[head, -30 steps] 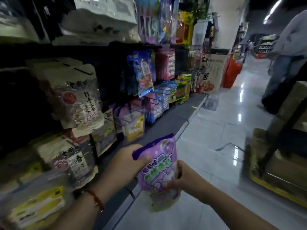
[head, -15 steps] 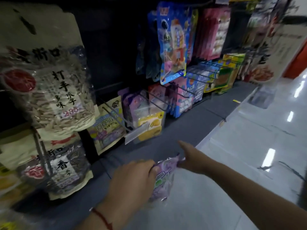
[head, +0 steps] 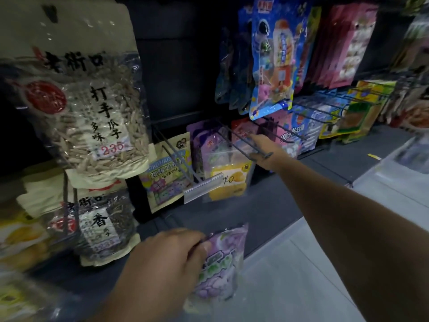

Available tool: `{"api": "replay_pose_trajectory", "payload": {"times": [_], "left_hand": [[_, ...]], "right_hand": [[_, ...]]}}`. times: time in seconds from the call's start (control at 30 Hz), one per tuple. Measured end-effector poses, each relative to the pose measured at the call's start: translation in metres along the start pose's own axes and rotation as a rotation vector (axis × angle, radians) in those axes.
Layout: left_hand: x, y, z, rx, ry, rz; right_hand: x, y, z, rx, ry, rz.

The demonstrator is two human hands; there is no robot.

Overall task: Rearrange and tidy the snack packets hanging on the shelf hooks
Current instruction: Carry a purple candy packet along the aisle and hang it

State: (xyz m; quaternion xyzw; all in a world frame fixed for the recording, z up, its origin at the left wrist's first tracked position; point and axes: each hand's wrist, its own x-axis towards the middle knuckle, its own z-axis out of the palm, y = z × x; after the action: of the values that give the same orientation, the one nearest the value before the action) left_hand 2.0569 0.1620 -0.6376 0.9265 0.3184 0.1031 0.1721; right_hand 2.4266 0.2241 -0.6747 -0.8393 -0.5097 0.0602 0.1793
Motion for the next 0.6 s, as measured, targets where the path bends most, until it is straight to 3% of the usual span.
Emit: {"api": "replay_pose_trajectory", "payload": {"times": [0.2,0.4,0.6], "left_hand": [[0.009,0.000,0.003,0.007,0.053,0.032],[0.018,0.011,0.009,-0.041,0.117,0.083],[0.018,0.030,0.018,-0.067,0.204,0.099]], "right_hand": [[-0.011,-0.007,0.019,0.368,0.135,0.092],[-0.041,-0.003,0.023,0.488,0.042,0.110],[-0.100,0.016,0.002,0.496,0.092,0.052]]}}
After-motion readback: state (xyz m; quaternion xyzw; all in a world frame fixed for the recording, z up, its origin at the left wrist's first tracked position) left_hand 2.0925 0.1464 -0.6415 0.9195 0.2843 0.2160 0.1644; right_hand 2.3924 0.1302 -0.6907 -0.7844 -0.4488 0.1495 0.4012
